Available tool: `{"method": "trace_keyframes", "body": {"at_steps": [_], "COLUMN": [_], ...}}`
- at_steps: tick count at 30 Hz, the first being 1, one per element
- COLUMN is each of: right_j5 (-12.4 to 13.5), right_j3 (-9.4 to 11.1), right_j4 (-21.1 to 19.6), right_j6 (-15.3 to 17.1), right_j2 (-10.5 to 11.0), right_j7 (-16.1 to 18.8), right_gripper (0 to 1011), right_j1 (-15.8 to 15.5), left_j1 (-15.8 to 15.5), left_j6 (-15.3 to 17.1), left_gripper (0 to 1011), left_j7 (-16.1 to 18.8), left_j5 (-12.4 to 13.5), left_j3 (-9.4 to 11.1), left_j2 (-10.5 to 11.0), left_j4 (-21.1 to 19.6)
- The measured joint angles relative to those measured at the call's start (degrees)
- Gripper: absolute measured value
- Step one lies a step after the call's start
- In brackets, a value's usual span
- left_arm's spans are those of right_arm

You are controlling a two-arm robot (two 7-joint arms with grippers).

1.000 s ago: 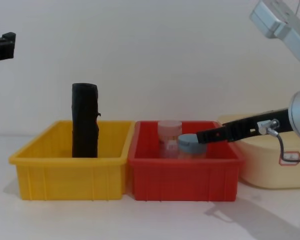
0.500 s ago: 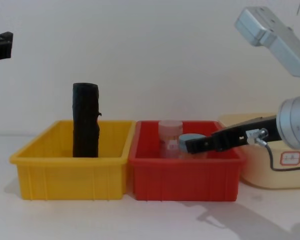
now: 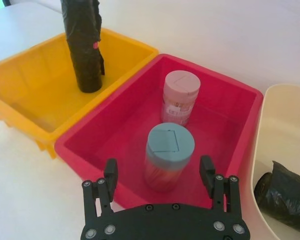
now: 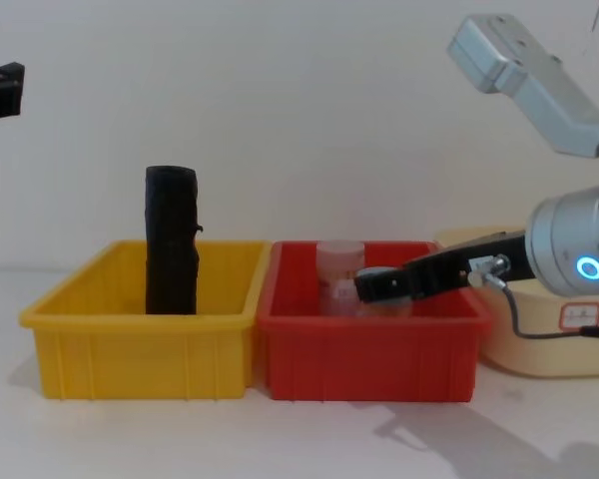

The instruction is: Pick up the garbage bag with the one hand and transfer it to the other hand.

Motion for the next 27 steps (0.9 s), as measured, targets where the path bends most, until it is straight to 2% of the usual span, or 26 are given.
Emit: {"method": "trace_keyframes", "body": {"at_steps": [11,27], "right_j5": [-0.72,-1.80], "right_j3": [0.89,1.17], "right_j4": [3.30,7.43], "right_j6": [-0.48,-0.79], "right_j2": [-2.14,-4.10], "right_j7": [-1.54,-2.30], "right_gripper": [1001,1001], "right_j1": [1.76,3.83], "left_j1": [0.04,0.04], "left_j6": [0.00,0.00], "left_gripper": [1001,1001], "left_j7": [0.00,0.00], "left_j5": [-0.01,-0.01], "left_j3": [-0.02,-0.01], "left_j2": [0.00,0.00], "left_j4": [-0.03,-0.03]}}
